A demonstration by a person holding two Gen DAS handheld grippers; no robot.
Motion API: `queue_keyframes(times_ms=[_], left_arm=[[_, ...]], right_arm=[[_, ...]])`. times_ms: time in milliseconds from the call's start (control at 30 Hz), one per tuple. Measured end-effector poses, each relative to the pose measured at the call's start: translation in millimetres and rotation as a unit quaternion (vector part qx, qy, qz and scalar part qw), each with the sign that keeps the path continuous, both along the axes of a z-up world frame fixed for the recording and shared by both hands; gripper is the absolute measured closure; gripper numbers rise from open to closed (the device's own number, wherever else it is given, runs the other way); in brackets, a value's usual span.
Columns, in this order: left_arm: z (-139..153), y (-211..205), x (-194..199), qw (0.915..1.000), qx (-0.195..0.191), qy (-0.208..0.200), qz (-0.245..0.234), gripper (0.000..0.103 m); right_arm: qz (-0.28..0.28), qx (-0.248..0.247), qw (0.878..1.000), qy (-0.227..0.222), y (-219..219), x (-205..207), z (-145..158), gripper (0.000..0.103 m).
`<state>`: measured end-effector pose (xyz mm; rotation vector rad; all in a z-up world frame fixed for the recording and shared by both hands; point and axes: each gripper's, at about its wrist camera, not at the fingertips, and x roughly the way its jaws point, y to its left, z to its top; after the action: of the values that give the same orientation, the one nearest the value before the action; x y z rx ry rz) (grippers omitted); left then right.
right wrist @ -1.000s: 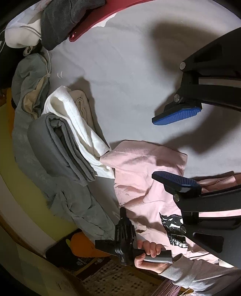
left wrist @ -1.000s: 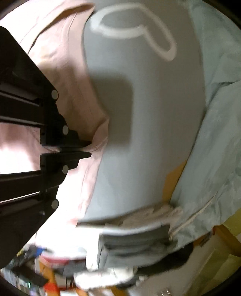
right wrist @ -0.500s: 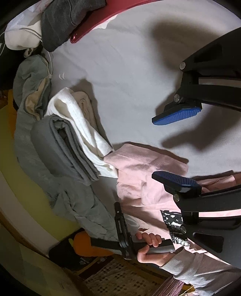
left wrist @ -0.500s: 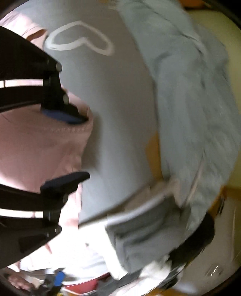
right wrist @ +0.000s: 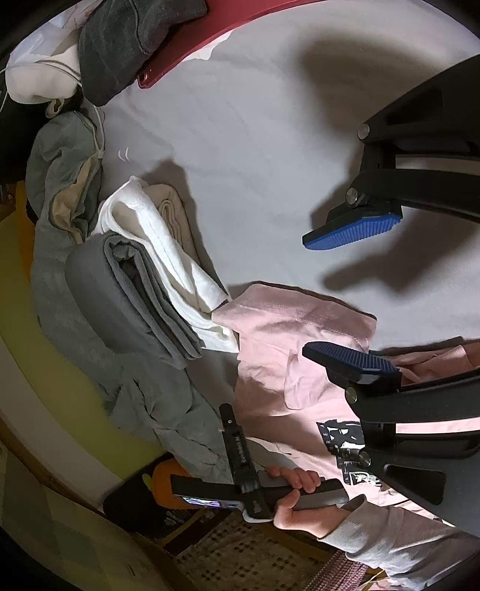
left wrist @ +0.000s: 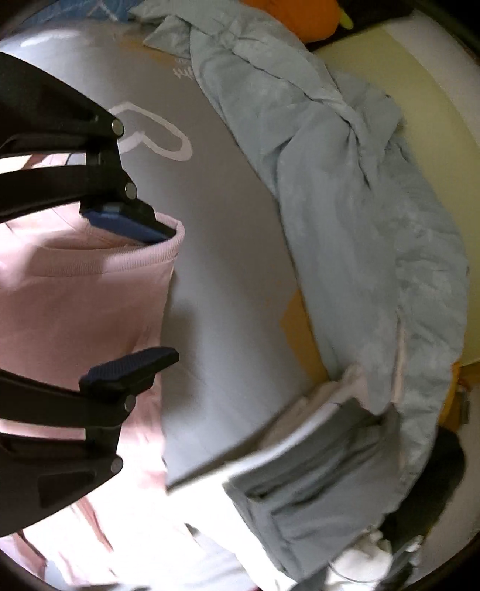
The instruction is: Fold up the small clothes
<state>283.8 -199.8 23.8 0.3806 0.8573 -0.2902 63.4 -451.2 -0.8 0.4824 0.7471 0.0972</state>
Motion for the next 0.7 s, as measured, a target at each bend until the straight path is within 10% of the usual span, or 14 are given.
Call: queue_keyframes(times_ms=[167,333,533,700], left_arm=[[-15.9,9.0,13.9,0.9979,0.017,0.043,0.045,0.023],[-6.8,36.7,22.6,0.99,-0.085,0.088,0.07,0.023],[24.3,-0.5,-25.2,0.9817,-0.11,0.075,-0.136,0.052],[-5.3,-25.6,-3.4,0.9617,-0.123,0.233,-0.076,0.063]], right_arm=[[-0.001,-0.001,1.0,0.0,-0.2,-0.3,0.7,0.05],[0.007,0.006,1.0,0.003,-0.3,1.3,-0.9,0.05],[0.008,0.006,1.0,0.005,0.8,1.5,-1.5,0.05],[0.006,0.003,1.0,0.008,1.1,1.9,-2.2,0.05]])
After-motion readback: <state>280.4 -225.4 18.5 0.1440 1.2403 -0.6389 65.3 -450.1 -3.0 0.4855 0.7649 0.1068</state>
